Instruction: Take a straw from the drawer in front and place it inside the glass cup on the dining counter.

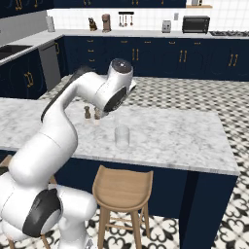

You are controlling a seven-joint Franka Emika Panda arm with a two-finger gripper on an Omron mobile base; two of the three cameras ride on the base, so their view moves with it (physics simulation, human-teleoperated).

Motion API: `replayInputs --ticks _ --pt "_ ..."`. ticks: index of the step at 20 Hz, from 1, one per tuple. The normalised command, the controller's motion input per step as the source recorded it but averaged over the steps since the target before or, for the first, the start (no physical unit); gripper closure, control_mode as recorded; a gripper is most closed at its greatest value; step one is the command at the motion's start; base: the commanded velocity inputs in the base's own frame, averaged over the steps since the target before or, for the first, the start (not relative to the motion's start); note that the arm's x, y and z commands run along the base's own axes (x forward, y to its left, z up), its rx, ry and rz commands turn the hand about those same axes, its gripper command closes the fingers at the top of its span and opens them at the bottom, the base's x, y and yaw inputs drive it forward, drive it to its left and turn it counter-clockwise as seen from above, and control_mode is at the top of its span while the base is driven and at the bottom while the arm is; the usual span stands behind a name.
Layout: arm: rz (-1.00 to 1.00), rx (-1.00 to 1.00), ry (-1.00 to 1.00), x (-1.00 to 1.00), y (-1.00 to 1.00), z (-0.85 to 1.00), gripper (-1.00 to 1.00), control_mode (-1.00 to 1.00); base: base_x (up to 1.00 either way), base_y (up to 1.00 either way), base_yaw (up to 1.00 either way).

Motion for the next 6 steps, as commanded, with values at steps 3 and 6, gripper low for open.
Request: replayInputs --ticks 3,6 --pt "-0.12 -0.42 0.31 -0.58 0.0 0.03 -1.0 -1.0 0.0 0.0 0.0" --pt "-0.12 -0.34 0.26 -0.58 0.0 0.0 -1.0 -1.0 0.0 0.0 0.0"
